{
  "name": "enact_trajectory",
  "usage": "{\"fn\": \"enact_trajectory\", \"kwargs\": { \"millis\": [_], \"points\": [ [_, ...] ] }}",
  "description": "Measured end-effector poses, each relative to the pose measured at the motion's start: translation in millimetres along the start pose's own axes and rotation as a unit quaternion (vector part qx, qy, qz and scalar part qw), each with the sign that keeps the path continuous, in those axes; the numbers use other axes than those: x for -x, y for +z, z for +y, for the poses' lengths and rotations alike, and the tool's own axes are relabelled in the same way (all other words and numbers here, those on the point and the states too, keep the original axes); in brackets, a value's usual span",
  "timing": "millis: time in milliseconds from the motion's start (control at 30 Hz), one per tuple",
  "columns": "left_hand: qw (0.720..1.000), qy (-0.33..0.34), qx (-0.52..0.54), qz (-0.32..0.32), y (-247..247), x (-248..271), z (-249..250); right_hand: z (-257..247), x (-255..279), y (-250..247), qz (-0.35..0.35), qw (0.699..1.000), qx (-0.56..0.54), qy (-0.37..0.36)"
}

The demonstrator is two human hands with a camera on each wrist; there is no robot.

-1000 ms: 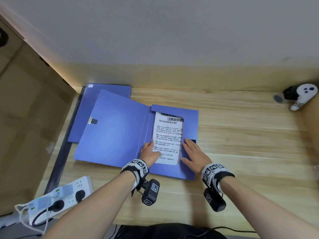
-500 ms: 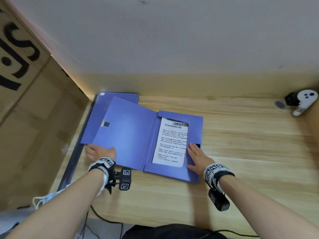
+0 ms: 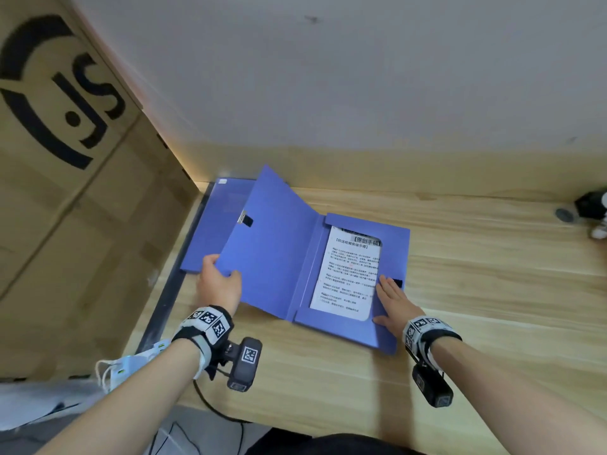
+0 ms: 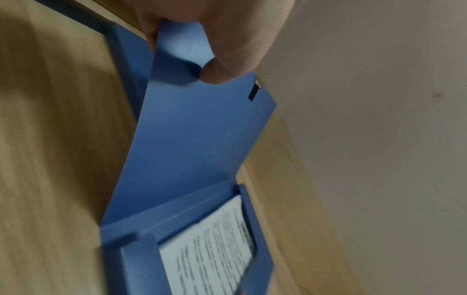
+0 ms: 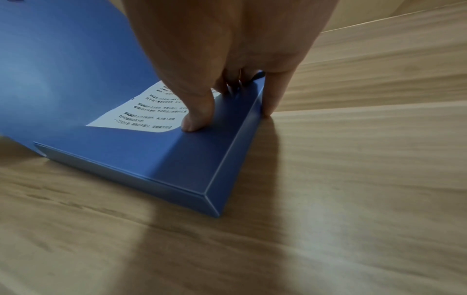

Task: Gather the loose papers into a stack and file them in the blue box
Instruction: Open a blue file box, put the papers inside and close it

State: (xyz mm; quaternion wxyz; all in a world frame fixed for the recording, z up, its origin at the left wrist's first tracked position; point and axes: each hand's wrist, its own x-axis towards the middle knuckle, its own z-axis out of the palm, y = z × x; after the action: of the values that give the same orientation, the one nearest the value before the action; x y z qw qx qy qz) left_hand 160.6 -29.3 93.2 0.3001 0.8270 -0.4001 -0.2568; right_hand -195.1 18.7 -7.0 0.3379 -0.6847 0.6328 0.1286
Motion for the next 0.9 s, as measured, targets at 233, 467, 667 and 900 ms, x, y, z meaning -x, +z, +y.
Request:
{"fn": "enact_trajectory", "kwargs": {
  "millis": [233,467,667,900],
  "points": [
    [0.965,0.047,0.156,-0.204,15,45,63,2,-2,-8,0.023,0.998,-0.061,-0.019],
    [0.889,0.098,-0.021,-0.447,57,78,99,-4,-3,-39,0.168,0.926,-0.339,-0.004],
    [0.813,0.276,-0.275,-0.433,103,116,108,-13,7,-70,0.185,0.813,-0.552,0.012],
    [0.786,0.254,-0.294,-0.481,149,118,91,23,-17,-36,0.222,0.85,-0.457,0.138]
  ]
}}
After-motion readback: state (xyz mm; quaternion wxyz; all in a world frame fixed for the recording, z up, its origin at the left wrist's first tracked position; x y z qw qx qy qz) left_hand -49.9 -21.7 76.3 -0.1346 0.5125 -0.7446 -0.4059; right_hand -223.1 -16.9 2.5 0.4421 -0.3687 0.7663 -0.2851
